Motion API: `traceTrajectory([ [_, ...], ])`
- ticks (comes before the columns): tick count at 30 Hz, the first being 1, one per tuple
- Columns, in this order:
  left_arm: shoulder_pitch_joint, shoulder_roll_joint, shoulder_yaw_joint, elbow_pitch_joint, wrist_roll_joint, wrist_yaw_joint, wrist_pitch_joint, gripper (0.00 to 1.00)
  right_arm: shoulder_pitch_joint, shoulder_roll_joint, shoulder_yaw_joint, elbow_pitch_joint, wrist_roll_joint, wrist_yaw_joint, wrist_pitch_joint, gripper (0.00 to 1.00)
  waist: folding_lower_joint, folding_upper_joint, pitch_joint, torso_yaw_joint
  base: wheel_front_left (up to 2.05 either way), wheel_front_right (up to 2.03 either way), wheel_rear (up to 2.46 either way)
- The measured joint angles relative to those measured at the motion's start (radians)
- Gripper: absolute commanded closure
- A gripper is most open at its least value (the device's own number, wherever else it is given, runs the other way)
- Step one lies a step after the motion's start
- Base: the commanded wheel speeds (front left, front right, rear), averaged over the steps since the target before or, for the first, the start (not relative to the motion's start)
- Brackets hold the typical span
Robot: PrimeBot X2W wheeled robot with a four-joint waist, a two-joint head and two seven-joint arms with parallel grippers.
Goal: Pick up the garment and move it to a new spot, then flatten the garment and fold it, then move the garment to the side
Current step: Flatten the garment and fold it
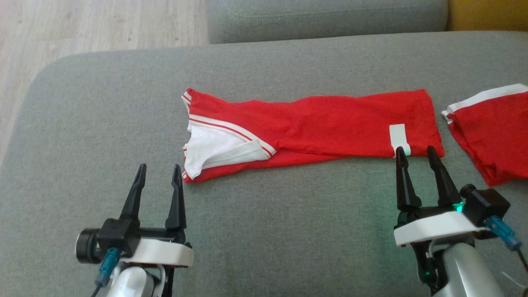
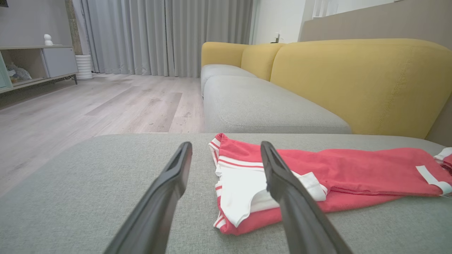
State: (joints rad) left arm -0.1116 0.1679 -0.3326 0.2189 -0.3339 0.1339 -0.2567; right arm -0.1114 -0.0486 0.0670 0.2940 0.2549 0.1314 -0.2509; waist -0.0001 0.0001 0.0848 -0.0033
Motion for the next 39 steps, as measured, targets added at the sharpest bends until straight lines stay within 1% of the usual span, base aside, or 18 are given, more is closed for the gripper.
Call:
traceTrajectory([
  [4, -0.008, -0.021, 0.022, 0.003, 0.040, -0.044, 0.000, 0.00, -0.005, 0.000, -0.012, -0.003, 0.000, 0.000, 0.000, 0.00, 0.0001, 0.0000, 0.022, 0.008, 0.00, 0.00, 0.00],
  [6, -0.015, -0.031, 0.036, 0.008, 0.056, -0.063, 0.000, 0.00, -0.020, 0.001, -0.025, 0.014, -0.007, 0.000, 0.000, 0.00, 0.0001, 0.0000, 0.036, 0.014, 0.00, 0.00, 0.00],
  [10, -0.053, -0.055, 0.048, 0.015, 0.081, -0.086, 0.000, 0.00, -0.095, 0.002, -0.107, 0.085, -0.055, 0.000, 0.017, 0.00, 0.0002, 0.0000, 0.069, 0.026, 0.00, 0.00, 0.00],
  [13, -0.072, -0.071, 0.053, 0.026, 0.096, -0.109, 0.000, 0.00, -0.169, 0.002, -0.196, 0.166, -0.098, 0.000, 0.053, 0.00, 0.0003, 0.0000, 0.096, 0.037, 0.00, 0.00, 0.00],
  [14, -0.073, -0.082, 0.063, 0.028, 0.106, -0.118, 0.000, 0.00, -0.219, 0.001, -0.267, 0.237, -0.131, 0.000, 0.082, 0.00, 0.0003, 0.0000, 0.112, 0.046, 0.00, 0.00, 0.00],
  [16, -0.077, -0.088, 0.070, 0.031, 0.112, -0.129, 0.000, 0.00, -0.260, 0.001, -0.340, 0.303, -0.178, 0.000, 0.092, 0.00, 0.0003, 0.0000, 0.125, 0.059, 0.00, 0.00, 0.00],
  [19, -0.097, -0.095, 0.075, 0.035, 0.124, -0.144, 0.000, 0.00, -0.314, 0.001, -0.422, 0.399, -0.235, 0.000, 0.102, 0.00, 0.0003, 0.0000, 0.140, 0.079, 0.00, 0.00, 0.00],
  [21, -0.110, -0.099, 0.077, 0.036, 0.130, -0.145, 0.000, 0.00, -0.346, 0.002, -0.473, 0.455, -0.273, 0.000, 0.102, 0.00, 0.0003, 0.0000, 0.149, 0.090, 0.00, 0.00, 0.00],
  [22, -0.114, -0.102, 0.077, 0.036, 0.134, -0.153, 0.000, 0.00, -0.361, 0.002, -0.495, 0.480, -0.291, 0.000, 0.101, 0.00, 0.0003, 0.0000, 0.152, 0.094, 0.00, 0.00, 0.00],
  [25, -0.116, -0.112, 0.079, 0.037, 0.141, -0.161, 0.000, 0.00, -0.400, 0.002, -0.564, 0.543, -0.344, 0.000, 0.092, 0.00, 0.0003, 0.0000, 0.162, 0.106, 0.00, 0.00, 0.00],
  [27, -0.116, -0.114, 0.082, 0.038, 0.142, -0.161, 0.000, 0.00, -0.425, 0.001, -0.603, 0.590, -0.360, 0.000, 0.088, 0.00, 0.0002, 0.0000, 0.168, 0.110, 0.00, 0.00, 0.00],
  [31, -0.116, -0.116, 0.100, 0.042, 0.152, -0.170, 0.000, 0.00, -0.476, -0.005, -0.625, 0.657, -0.407, 0.000, 0.071, 0.00, 0.0001, 0.0000, 0.179, 0.113, 0.00, 0.00, 0.00],
  [32, -0.116, -0.116, 0.103, 0.042, 0.152, -0.170, 0.000, 0.00, -0.492, -0.008, -0.623, 0.676, -0.407, 0.000, 0.063, 0.63, 0.0001, -0.0001, 0.180, 0.113, 0.00, 0.00, 0.00],
  [33, -0.116, -0.116, 0.105, 0.042, 0.153, -0.170, 0.000, 0.00, -0.506, -0.010, -0.618, 0.695, -0.407, 0.000, 0.056, 1.00, 0.0002, 0.0000, 0.181, 0.112, 0.00, 0.00, 0.00],
  [39, -0.116, -0.117, 0.111, 0.049, 0.162, -0.175, 0.000, 0.00, -0.530, -0.002, -0.600, 0.744, -0.417, 0.000, 0.019, 1.00, 0.0001, -0.0001, 0.163, 0.096, 0.00, 0.00, 0.00],
])
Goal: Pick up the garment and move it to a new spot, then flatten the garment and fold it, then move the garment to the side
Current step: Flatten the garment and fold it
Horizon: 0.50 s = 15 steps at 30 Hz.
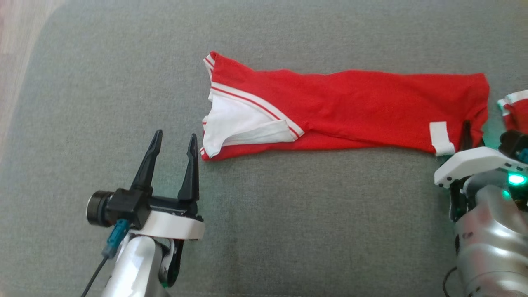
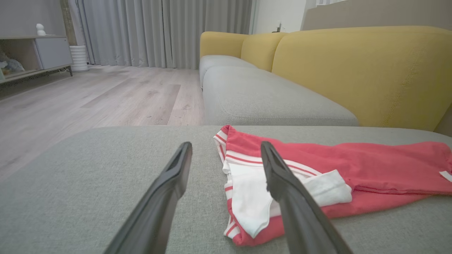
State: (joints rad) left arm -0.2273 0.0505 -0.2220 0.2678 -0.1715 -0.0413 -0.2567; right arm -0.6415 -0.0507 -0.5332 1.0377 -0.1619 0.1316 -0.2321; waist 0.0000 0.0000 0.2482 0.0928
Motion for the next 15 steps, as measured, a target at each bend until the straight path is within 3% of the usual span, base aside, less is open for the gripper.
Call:
traceTrajectory([
  [9, 0.013, -0.002, 0.028, 0.003, 0.006, 0.000, 0.000, 0.00, 0.064, -0.003, -0.050, -0.088, -0.034, 0.000, -0.015, 1.00, -0.0001, 0.0001, -0.071, -0.028, 0.00, 0.00, 0.00],
  [15, 0.050, -0.002, 0.027, 0.002, 0.006, -0.003, 0.000, 0.00, 0.106, -0.042, -0.058, -0.151, -0.049, 0.000, -0.015, 1.00, -0.0001, 0.0000, -0.127, -0.041, 0.00, 0.00, 0.00],
])
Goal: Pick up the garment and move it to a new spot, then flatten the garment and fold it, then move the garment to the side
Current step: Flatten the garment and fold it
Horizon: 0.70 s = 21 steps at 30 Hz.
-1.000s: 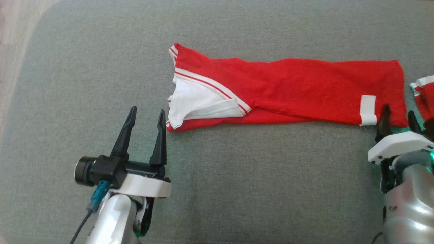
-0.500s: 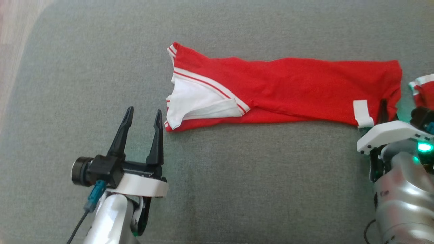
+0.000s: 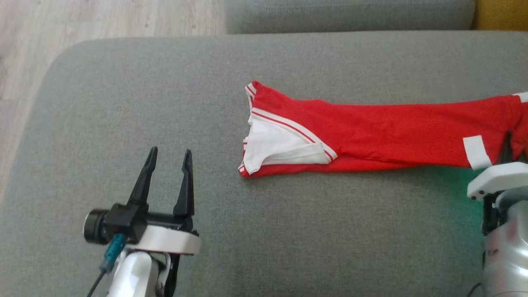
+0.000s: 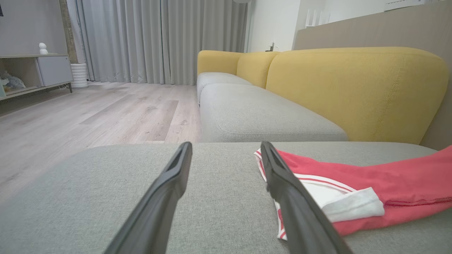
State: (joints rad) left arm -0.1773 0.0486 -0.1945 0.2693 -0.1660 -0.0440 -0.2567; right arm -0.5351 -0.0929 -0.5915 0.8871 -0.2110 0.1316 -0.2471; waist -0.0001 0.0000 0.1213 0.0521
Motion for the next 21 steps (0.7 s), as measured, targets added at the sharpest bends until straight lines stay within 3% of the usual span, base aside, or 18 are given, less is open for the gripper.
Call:
traceTrajectory([
  [4, 0.035, 0.000, 0.000, 0.000, -0.004, 0.000, 0.000, 0.00, 0.000, 0.013, 0.045, -0.025, 0.023, 0.000, -0.001, 1.00, 0.0000, 0.0000, -0.034, -0.001, 0.00, 0.00, 0.00],
  [9, 0.059, 0.000, 0.000, 0.001, -0.011, 0.004, 0.000, 0.00, -0.003, 0.030, 0.186, -0.041, 0.097, 0.000, -0.001, 1.00, 0.0000, 0.0000, -0.066, 0.009, 0.00, 0.00, 0.00],
  [18, 0.062, 0.000, -0.020, -0.010, -0.015, 0.007, 0.000, 0.00, -0.034, 0.032, 0.657, -0.086, 0.449, 0.000, 0.040, 1.00, 0.0000, 0.0000, -0.078, 0.076, 0.00, 0.00, 0.00],
  [21, 0.061, 0.000, -0.038, -0.015, -0.034, 0.015, 0.000, 0.00, -0.065, 0.032, 0.758, -0.110, 0.509, 0.000, 0.053, 1.00, 0.0001, 0.0000, -0.065, 0.103, 0.00, 0.00, 0.00],
])
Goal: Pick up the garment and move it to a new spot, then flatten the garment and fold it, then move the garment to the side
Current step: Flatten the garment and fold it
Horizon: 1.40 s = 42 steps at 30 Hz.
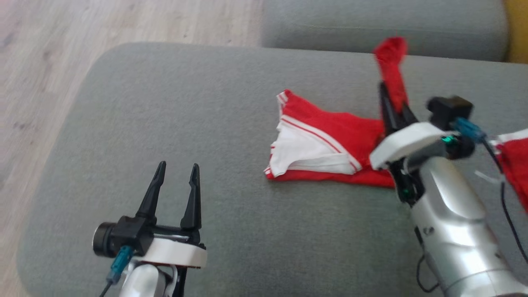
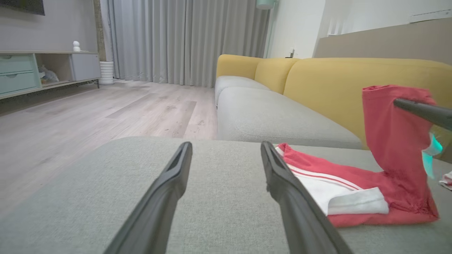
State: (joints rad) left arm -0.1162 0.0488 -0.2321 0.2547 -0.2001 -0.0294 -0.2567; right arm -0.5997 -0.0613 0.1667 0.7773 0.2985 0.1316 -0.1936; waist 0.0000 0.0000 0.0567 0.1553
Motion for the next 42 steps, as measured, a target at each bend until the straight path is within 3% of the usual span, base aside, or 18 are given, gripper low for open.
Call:
traceTrajectory([
  [7, -0.014, 0.000, -0.033, 0.001, -0.018, 0.009, 0.000, 0.00, -0.035, -0.002, 0.155, 0.002, 0.075, 0.000, 0.009, 1.00, 0.0001, 0.0000, 0.048, 0.069, 0.00, 0.00, 0.00],
  [15, -0.049, 0.000, -0.055, 0.013, -0.032, 0.013, 0.000, 0.00, -0.045, -0.003, 0.289, 0.090, 0.142, 0.000, 0.007, 1.00, 0.0002, 0.0000, 0.087, 0.127, 0.00, 0.00, 0.00],
  [16, -0.049, 0.000, -0.057, 0.017, -0.032, 0.013, 0.000, 0.00, -0.046, -0.003, 0.301, 0.102, 0.148, 0.000, 0.002, 0.96, 0.0002, 0.0000, 0.088, 0.129, 0.00, 0.00, 0.00],
  [17, -0.049, 0.000, -0.059, 0.020, -0.033, 0.013, 0.000, 0.00, -0.045, -0.004, 0.322, 0.109, 0.165, 0.000, -0.001, 0.00, 0.0003, 0.0000, 0.087, 0.130, 0.00, 0.00, 0.00],
  [23, -0.049, 0.000, -0.057, 0.031, -0.038, 0.013, 0.000, 0.00, -0.047, -0.004, 0.373, 0.108, 0.227, 0.000, -0.038, 0.00, 0.0001, 0.0000, 0.076, 0.111, 0.00, 0.00, 0.00],
  [28, -0.049, 0.000, -0.047, 0.031, -0.033, 0.012, 0.000, 0.00, -0.075, -0.005, 0.325, 0.128, 0.215, 0.000, -0.054, 0.00, 0.0001, 0.0000, 0.060, 0.065, 0.00, 0.00, 0.00],
  [34, -0.048, 0.003, -0.014, 0.030, 0.002, 0.002, 0.000, 0.00, -0.036, -0.005, 0.100, 0.032, 0.036, 0.000, -0.058, 0.00, 0.0000, 0.0000, 0.032, -0.026, 0.00, 0.00, 0.00],
  [42, -0.048, 0.007, 0.042, 0.033, 0.016, -0.012, 0.000, 0.00, 0.224, -0.001, -0.119, -0.205, -0.140, 0.000, -0.057, 0.00, 0.0000, 0.0000, -0.001, -0.112, 0.00, 0.00, 0.00],
])
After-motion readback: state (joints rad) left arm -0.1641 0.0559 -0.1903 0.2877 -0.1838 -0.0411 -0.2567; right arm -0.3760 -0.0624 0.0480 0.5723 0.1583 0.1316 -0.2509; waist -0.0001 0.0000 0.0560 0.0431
